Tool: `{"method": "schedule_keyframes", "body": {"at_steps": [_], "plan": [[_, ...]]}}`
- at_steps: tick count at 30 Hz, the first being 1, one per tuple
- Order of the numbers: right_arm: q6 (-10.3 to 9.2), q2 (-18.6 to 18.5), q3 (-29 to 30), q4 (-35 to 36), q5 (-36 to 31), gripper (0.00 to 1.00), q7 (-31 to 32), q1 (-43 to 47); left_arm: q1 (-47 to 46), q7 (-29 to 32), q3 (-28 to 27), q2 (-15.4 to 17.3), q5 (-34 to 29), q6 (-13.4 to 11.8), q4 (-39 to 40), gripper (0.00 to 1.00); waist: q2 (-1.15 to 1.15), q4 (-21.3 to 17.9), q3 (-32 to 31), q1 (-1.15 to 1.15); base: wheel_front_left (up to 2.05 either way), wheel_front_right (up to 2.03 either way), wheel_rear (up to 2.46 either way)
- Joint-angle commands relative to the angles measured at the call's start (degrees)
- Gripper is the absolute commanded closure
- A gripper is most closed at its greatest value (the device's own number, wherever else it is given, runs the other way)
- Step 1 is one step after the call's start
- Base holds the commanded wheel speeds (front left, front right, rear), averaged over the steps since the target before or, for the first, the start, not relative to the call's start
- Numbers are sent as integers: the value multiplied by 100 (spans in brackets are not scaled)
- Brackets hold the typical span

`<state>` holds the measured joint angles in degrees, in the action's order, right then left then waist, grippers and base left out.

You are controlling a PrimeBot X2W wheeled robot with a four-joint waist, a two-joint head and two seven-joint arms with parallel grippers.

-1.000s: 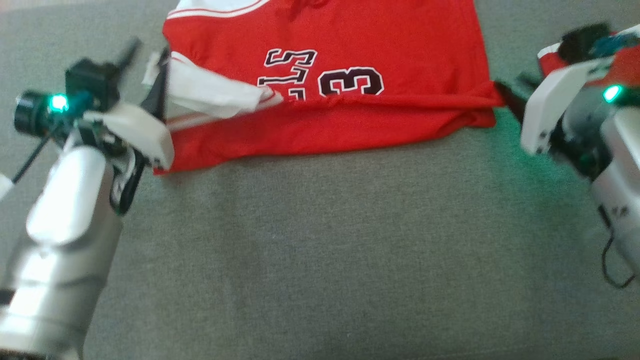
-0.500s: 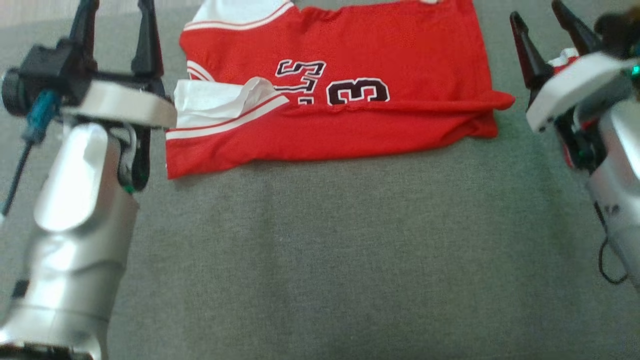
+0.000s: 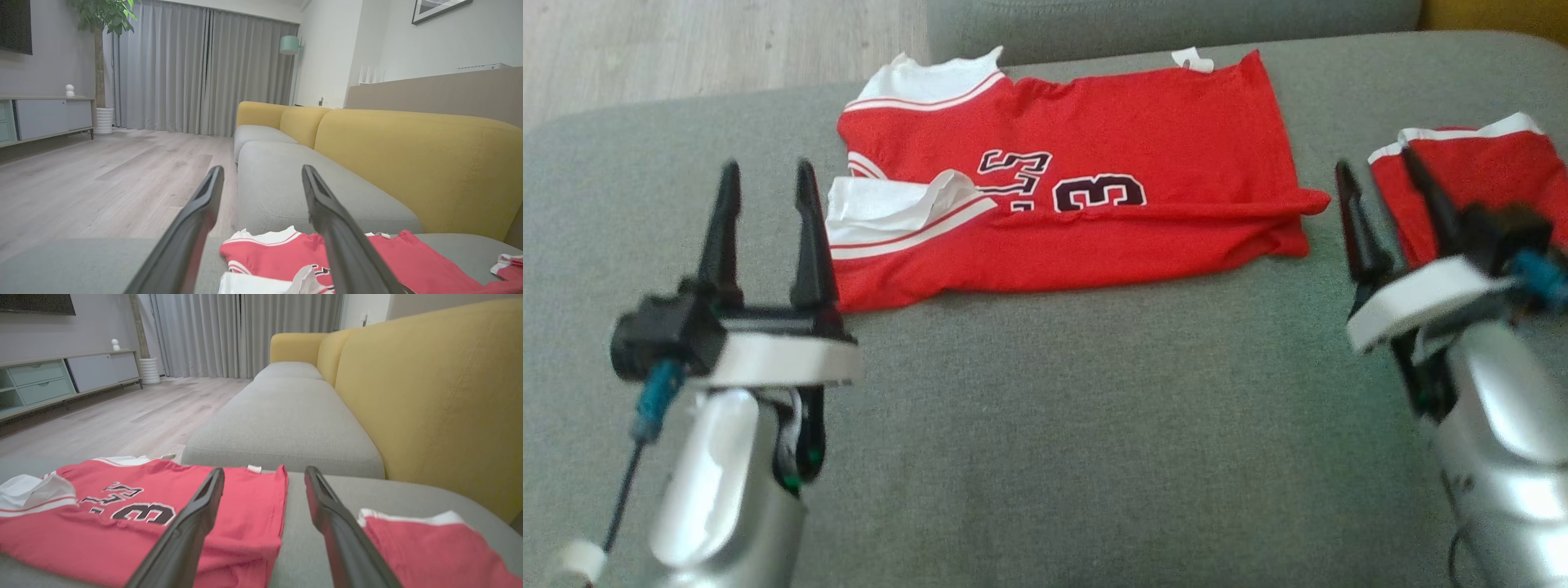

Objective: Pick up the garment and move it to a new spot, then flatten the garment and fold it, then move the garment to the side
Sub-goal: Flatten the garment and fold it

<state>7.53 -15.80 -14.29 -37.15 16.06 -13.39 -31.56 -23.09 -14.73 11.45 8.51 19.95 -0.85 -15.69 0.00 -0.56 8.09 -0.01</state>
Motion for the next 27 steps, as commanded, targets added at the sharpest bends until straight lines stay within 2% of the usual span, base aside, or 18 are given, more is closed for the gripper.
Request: {"method": "schedule_keyframes", "body": {"at_steps": [1, 9, 17, 21, 27], "plan": [[-4, 158, 98, 300, -154, 0, -87, 212, 23, -26, -267, 20, -119, -54, 269, 0, 0, -5, -92, 1, 0, 0, 0], [-4, 916, 749, 940, -734, 0, -121, 1208, 767, -27, -513, -376, -352, -92, 389, 0, 0, -74, -209, 1, 0, 0, 0], [-4, 1144, 865, 1357, -950, 0, 16, 1419, 765, -27, -642, -479, -572, 34, 279, 0, 0, -159, -84, 1, 0, 0, 0], [-4, 1182, 866, 1576, -984, 0, 102, 1373, 563, -27, -628, -432, -745, -18, -299, 0, 0, -225, 92, 1, 0, 0, 0], [-4, 1212, 854, 1794, -1004, 0, 180, 1343, 16, 301, -710, -284, -805, -248, -1456, 0, 0, -348, 363, 1, 0, 0, 0]]}}
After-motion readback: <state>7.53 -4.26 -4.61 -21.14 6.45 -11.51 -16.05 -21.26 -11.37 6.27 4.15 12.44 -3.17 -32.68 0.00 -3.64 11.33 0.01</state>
